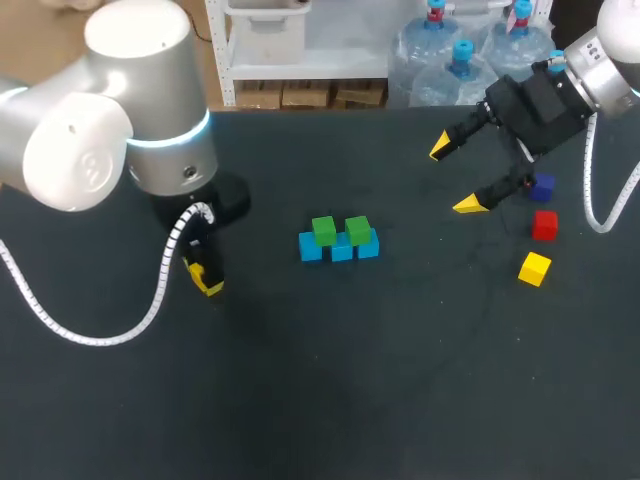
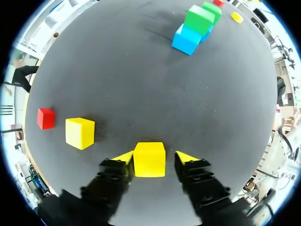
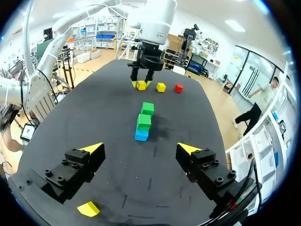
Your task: Place the blue cubes, place green cubes on the blue cubes, place the yellow cubes on the green cubes, then place the red cubes on the yellow cubes, and place purple cube on the red cubes.
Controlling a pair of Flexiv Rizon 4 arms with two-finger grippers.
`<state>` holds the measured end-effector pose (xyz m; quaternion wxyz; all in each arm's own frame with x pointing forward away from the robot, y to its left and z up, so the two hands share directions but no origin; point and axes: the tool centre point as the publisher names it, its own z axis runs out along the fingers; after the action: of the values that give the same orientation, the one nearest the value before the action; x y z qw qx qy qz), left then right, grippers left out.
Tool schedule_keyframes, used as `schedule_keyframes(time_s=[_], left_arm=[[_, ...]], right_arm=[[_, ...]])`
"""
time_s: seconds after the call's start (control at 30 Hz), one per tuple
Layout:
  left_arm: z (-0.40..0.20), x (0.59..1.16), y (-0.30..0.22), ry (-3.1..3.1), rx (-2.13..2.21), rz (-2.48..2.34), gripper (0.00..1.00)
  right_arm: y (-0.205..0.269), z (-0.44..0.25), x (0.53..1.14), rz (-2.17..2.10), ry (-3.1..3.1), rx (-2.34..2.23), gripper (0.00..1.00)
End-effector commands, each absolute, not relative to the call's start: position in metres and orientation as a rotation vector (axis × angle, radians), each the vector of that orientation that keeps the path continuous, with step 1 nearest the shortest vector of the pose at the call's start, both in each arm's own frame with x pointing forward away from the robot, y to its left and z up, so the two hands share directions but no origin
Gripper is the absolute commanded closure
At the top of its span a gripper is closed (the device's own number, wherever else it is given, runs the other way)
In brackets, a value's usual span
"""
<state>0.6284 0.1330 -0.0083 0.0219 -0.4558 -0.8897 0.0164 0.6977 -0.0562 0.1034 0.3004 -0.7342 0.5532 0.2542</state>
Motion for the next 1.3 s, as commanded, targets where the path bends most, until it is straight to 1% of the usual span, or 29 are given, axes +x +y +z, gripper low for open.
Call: schedule_keyframes(time_s=[0.03, 0.07, 0.37, 0.73, 0.93, 1.3], left_arm=[[-0.013, 0.631, 0.135, -2.75, -1.424, 0.082, 0.87], [-0.013, 0.631, 0.135, -2.749, -1.43, 0.088, 1.0], [-0.005, 0.635, 0.117, -2.703, -1.529, 0.086, 1.0], [0.058, 0.673, 0.071, -2.569, -1.879, -0.085, 1.0], [0.089, 0.686, 0.035, -2.505, -1.982, -0.196, 1.0], [0.096, 0.683, -0.018, -2.453, -1.969, -0.192, 1.0]], right_arm=[[-0.056, 0.103, 0.698, 0.674, 1.467, -1.948, 0.0], [-0.056, 0.103, 0.698, 0.674, 1.467, -1.948, 0.0], [-0.056, 0.103, 0.698, 0.674, 1.467, -1.948, 0.0], [-0.056, 0.103, 0.698, 0.674, 1.467, -1.948, 0.0], [-0.056, 0.103, 0.698, 0.674, 1.467, -1.948, 0.0], [-0.056, 0.103, 0.698, 0.674, 1.467, -1.948, 0.0]])
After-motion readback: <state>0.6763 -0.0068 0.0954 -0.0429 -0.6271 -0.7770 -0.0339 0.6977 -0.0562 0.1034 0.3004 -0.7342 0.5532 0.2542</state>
